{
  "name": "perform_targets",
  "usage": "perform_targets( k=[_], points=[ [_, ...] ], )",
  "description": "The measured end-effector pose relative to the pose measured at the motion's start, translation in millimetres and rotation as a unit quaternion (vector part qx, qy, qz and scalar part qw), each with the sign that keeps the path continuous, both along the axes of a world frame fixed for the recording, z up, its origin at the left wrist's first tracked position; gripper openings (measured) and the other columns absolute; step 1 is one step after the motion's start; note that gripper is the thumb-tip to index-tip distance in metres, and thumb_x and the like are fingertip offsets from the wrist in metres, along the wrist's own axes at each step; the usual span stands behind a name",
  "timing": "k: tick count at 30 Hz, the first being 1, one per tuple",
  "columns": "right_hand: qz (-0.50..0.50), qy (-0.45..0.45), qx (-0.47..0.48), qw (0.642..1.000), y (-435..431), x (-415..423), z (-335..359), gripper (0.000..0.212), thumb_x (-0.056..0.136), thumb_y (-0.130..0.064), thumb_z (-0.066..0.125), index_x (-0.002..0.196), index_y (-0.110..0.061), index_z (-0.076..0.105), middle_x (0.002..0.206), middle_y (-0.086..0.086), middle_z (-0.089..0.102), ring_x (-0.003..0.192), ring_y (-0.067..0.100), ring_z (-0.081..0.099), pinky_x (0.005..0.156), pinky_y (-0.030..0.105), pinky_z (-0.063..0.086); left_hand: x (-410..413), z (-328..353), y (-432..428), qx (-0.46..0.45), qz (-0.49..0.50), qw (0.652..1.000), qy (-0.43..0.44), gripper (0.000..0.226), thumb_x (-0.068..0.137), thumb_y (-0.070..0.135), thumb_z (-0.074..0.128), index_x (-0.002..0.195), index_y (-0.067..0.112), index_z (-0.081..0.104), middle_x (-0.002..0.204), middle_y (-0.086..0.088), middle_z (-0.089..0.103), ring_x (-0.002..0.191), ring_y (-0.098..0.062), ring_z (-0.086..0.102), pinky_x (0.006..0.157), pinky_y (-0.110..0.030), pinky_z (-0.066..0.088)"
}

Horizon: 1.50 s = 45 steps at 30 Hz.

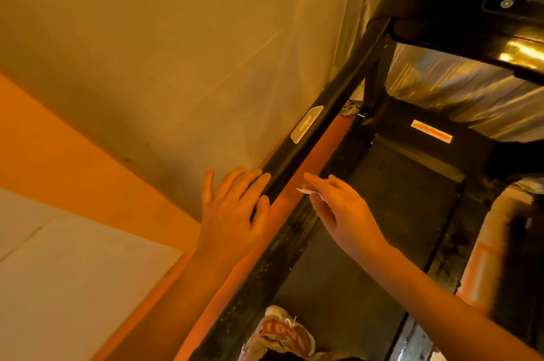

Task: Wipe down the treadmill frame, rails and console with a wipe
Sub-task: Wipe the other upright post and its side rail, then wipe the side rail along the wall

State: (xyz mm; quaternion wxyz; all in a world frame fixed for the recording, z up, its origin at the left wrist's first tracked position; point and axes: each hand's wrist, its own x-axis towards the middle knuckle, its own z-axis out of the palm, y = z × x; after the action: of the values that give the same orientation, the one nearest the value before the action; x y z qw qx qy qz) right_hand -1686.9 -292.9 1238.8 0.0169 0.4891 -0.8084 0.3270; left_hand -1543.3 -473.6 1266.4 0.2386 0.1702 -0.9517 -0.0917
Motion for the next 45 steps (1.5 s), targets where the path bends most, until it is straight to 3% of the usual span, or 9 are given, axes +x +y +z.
perform_targets(
  k=[2, 5, 12, 17, 24, 30, 35, 41, 45],
  points=[
    [0.020, 0.008, 0.028, 0.999, -4.9, -6.6, -3.9, 0.043, 0.102, -0.027, 0.050, 0.145, -0.019, 0.054, 0.121, -0.001, 0.070, 0.110, 0.018, 0.066, 0.093, 0.036, 0.056, 3.0, -1.0, -4.4, 0.002, 0.014, 1.000, 0.008, 0.037, 0.098, 0.032, 0.048, 0.126, 0.021, 0.070, 0.127, 0.002, 0.070, 0.129, -0.021, 0.056, 0.119, -0.059, 0.018],
    [0.046, 0.001, 0.058, 0.997, -14.9, -16.8, -11.4, 0.044, 0.106, -0.037, 0.041, 0.146, -0.021, 0.054, 0.125, -0.004, 0.069, 0.114, 0.017, 0.064, 0.096, 0.036, 0.051, 10.6, -4.6, -10.8, -0.001, 0.042, 0.999, 0.011, 0.036, 0.099, 0.031, 0.048, 0.124, 0.022, 0.071, 0.126, 0.003, 0.070, 0.126, -0.022, 0.058, 0.115, -0.061, 0.025],
    [0.098, -0.009, 0.066, 0.993, -41.2, -10.6, -21.9, 0.043, 0.104, -0.039, 0.043, 0.142, -0.023, 0.054, 0.116, -0.001, 0.071, 0.106, 0.020, 0.066, 0.092, 0.029, 0.044, 43.3, -16.8, -16.3, -0.007, 0.111, 0.994, 0.005, 0.035, 0.098, 0.029, 0.048, 0.122, 0.017, 0.071, 0.124, -0.002, 0.070, 0.124, -0.022, 0.054, 0.109, -0.061, 0.033],
    [0.169, -0.032, 0.065, 0.983, -55.5, -2.0, -41.8, 0.039, 0.107, -0.039, 0.045, 0.135, -0.018, 0.063, 0.112, 0.004, 0.071, 0.106, 0.019, 0.063, 0.087, 0.032, 0.052, 72.0, -33.2, 0.2, 0.014, 0.196, 0.980, -0.031, 0.037, 0.099, 0.029, 0.048, 0.124, 0.017, 0.072, 0.129, -0.003, 0.069, 0.125, -0.027, 0.059, 0.113, -0.062, 0.030],
    [0.296, -0.024, 0.002, 0.955, -61.1, 10.3, -62.5, 0.043, 0.107, -0.038, 0.043, 0.127, -0.011, 0.069, 0.110, 0.006, 0.073, 0.107, 0.012, 0.056, 0.086, 0.029, 0.047, 111.7, -47.5, 47.2, 0.025, 0.326, 0.943, -0.061, 0.038, 0.098, 0.029, 0.049, 0.129, 0.019, 0.069, 0.131, -0.002, 0.067, 0.126, -0.029, 0.058, 0.116, -0.055, 0.023],
    [0.334, -0.025, -0.006, 0.942, -62.2, 36.4, -89.1, 0.036, 0.103, -0.032, 0.052, 0.127, -0.012, 0.070, 0.118, 0.006, 0.073, 0.108, 0.018, 0.063, 0.086, 0.032, 0.051, 153.0, -71.2, 58.5, 0.029, 0.357, 0.932, -0.060, 0.038, 0.099, 0.029, 0.049, 0.129, 0.018, 0.069, 0.132, -0.004, 0.066, 0.128, -0.029, 0.056, 0.119, -0.049, 0.018],
    [0.311, -0.038, 0.027, 0.949, -53.6, 86.3, -128.8, 0.041, 0.104, -0.040, 0.050, 0.129, -0.014, 0.069, 0.118, 0.010, 0.072, 0.107, 0.025, 0.067, 0.087, 0.031, 0.052, 207.1, -110.7, 51.5, 0.039, 0.354, 0.933, -0.051, 0.036, 0.097, 0.026, 0.053, 0.128, 0.017, 0.070, 0.131, -0.004, 0.067, 0.128, -0.028, 0.056, 0.112, -0.063, 0.030],
    [0.293, -0.067, 0.110, 0.947, -58.0, 169.8, -184.3, 0.042, 0.102, -0.041, 0.048, 0.128, -0.015, 0.069, 0.119, 0.009, 0.071, 0.107, 0.026, 0.067, 0.087, 0.027, 0.049, 296.6, -183.5, 46.1, 0.068, 0.389, 0.917, -0.062, 0.035, 0.097, 0.026, 0.052, 0.126, 0.017, 0.070, 0.131, -0.004, 0.066, 0.127, -0.028, 0.055, 0.116, -0.059, 0.026],
    [0.314, -0.100, 0.139, 0.934, -70.9, 208.8, -231.8, 0.040, 0.104, -0.038, 0.047, 0.129, -0.014, 0.067, 0.120, 0.006, 0.071, 0.110, 0.023, 0.066, 0.093, 0.035, 0.051, 345.6, -244.6, 53.5, 0.088, 0.416, 0.901, -0.083, 0.037, 0.099, 0.028, 0.048, 0.128, 0.017, 0.068, 0.131, -0.005, 0.066, 0.128, -0.028, 0.054, 0.117, -0.057, 0.023]
  ],
)
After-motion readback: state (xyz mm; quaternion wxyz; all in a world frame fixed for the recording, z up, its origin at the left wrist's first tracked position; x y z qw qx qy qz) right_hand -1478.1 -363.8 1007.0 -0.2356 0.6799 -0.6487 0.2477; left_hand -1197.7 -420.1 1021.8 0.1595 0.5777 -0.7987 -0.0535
